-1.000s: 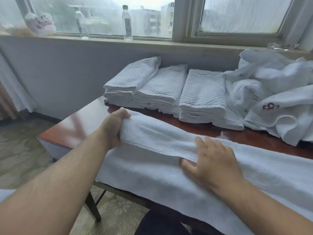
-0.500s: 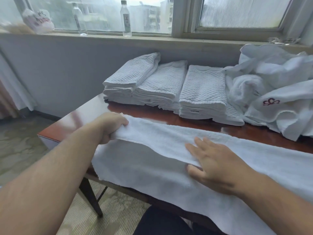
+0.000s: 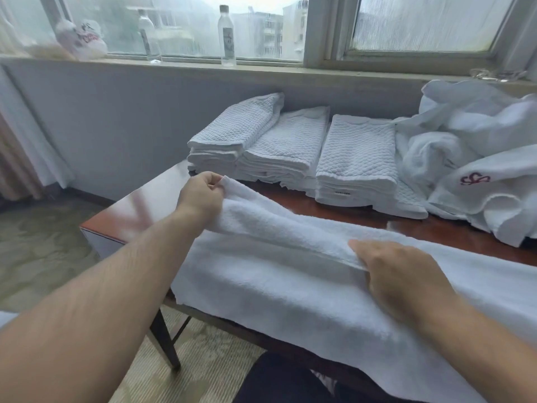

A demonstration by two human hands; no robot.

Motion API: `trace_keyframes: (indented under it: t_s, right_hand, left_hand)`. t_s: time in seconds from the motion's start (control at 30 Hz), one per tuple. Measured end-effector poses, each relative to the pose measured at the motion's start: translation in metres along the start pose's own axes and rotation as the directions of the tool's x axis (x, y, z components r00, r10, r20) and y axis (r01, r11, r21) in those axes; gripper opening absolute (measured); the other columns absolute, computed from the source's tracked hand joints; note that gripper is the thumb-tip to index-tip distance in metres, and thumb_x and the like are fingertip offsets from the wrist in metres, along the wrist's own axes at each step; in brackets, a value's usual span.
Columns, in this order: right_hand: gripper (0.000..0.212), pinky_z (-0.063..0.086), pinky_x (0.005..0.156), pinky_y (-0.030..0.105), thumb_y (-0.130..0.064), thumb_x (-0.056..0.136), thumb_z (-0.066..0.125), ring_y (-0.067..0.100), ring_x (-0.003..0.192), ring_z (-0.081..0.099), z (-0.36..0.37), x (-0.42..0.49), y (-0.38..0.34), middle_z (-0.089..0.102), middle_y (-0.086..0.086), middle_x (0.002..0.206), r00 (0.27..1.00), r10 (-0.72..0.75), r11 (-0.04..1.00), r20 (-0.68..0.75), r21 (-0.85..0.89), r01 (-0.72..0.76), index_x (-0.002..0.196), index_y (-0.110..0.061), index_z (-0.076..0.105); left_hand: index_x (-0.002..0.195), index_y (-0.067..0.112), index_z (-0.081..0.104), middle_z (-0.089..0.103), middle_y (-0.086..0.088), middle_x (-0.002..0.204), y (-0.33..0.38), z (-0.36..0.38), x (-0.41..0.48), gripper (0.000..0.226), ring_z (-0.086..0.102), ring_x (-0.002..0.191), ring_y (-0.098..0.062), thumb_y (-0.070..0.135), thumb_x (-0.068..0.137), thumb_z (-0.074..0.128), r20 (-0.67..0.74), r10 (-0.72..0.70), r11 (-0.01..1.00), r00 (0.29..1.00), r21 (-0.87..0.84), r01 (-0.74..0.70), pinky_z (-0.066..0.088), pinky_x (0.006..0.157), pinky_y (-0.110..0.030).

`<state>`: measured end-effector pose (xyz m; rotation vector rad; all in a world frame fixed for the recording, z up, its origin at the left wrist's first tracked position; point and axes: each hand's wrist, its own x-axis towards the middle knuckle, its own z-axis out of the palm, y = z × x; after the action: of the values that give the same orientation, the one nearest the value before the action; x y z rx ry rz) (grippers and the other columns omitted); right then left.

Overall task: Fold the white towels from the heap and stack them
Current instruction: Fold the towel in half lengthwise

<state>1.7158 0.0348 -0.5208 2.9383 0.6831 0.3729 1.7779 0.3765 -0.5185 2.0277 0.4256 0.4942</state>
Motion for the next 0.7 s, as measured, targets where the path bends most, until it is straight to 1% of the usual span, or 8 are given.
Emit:
trace_keyframes:
  t_s: [0.1,0.2,0.33,0.4,0.5,0.57,0.63,0.7]
  right_hand:
    - [0.033,0.054,0.080,0.040,-0.015,0.093,0.052,0.023,0.102,0.066,0.002,-0.008,-0.004,0.071,-0.005,0.112,1.000,0.014,0.999,0.006,0.052,-0.014,0.121,-0.029,0.061]
    - [0.020,0.052,0.069,0.035,-0.026,0.090,0.057,0.020,0.100,0.061,-0.003,-0.004,-0.002,0.065,-0.007,0.102,0.989,0.145,0.988,-0.018,0.063,-0.143,0.109,-0.031,0.060]
    - [0.023,0.030,0.048,0.030,0.003,0.072,0.069,0.032,0.069,0.060,-0.009,0.008,0.000,0.054,0.006,0.078,0.971,0.199,0.978,-0.132,-0.045,-0.206,0.085,-0.013,0.060]
    - [0.025,0.030,0.046,0.031,0.010,0.065,0.071,0.034,0.062,0.057,-0.013,0.007,0.000,0.053,0.010,0.072,0.970,0.168,0.984,-0.178,-0.032,-0.176,0.077,-0.009,0.059]
    - [0.013,0.048,0.066,0.037,-0.010,0.084,0.058,0.028,0.091,0.059,-0.006,0.002,-0.001,0.054,0.001,0.092,0.999,0.030,0.999,0.015,-0.045,-0.030,0.091,-0.019,0.054]
    - [0.023,0.046,0.087,0.033,-0.020,0.091,0.046,0.021,0.109,0.051,-0.006,-0.002,0.001,0.052,-0.005,0.109,0.990,-0.041,0.999,0.132,-0.022,0.044,0.111,-0.027,0.054]
    - [0.042,0.040,0.098,0.036,-0.028,0.093,0.043,0.021,0.119,0.045,-0.010,-0.004,-0.001,0.050,-0.006,0.128,0.973,-0.068,0.998,0.219,0.017,0.065,0.134,-0.030,0.048]
    - [0.053,0.037,0.103,0.038,-0.039,0.092,0.036,0.021,0.128,0.039,-0.012,-0.008,-0.004,0.043,-0.004,0.142,0.958,-0.106,0.994,0.265,0.058,0.094,0.143,-0.028,0.040]
  left_hand:
    - [0.093,0.031,0.067,0.068,0.012,0.088,-0.009,0.002,-0.004,0.015,0.062,0.086,-0.019,0.024,0.095,0.055,-0.029,-0.029,0.985,0.999,0.172,0.034,0.045,0.076,-0.030]
    - [0.100,0.033,0.071,0.072,0.011,0.094,-0.011,0.001,-0.006,0.021,0.066,0.091,-0.020,0.023,0.093,0.054,0.001,-0.067,0.983,0.998,0.169,0.066,0.052,0.083,-0.032]
    - [0.091,0.031,0.072,0.074,0.007,0.092,-0.011,-0.001,-0.004,0.015,0.069,0.095,-0.024,0.024,0.091,0.058,-0.023,-0.079,0.994,0.997,0.076,0.081,0.055,0.091,-0.042]
    - [0.089,0.030,0.071,0.074,0.007,0.091,-0.013,-0.001,-0.004,0.015,0.068,0.092,-0.024,0.023,0.090,0.057,-0.039,-0.067,0.993,0.997,0.098,0.070,0.055,0.087,-0.037]
    - [0.105,0.029,0.067,0.072,0.002,0.106,-0.014,-0.004,-0.007,0.023,0.064,0.094,-0.023,0.022,0.087,0.056,0.043,-0.108,0.950,0.993,0.299,0.090,0.050,0.081,-0.032]
    - [0.132,0.024,0.054,0.061,-0.006,0.127,-0.009,-0.002,-0.013,0.047,0.056,0.112,-0.028,0.025,0.086,0.056,0.053,-0.126,0.878,0.991,0.471,0.086,0.047,0.093,-0.038]
    - [0.148,0.025,0.035,0.042,-0.009,0.143,0.004,0.007,-0.026,0.064,0.039,0.129,-0.032,0.030,0.088,0.057,0.045,0.009,0.761,0.999,0.648,-0.036,0.036,0.105,-0.045]
    - [0.149,0.032,0.037,0.039,-0.003,0.148,0.021,0.023,-0.044,0.060,0.032,0.133,-0.029,0.033,0.092,0.056,0.169,0.233,0.728,0.958,0.622,-0.287,0.028,0.110,-0.045]
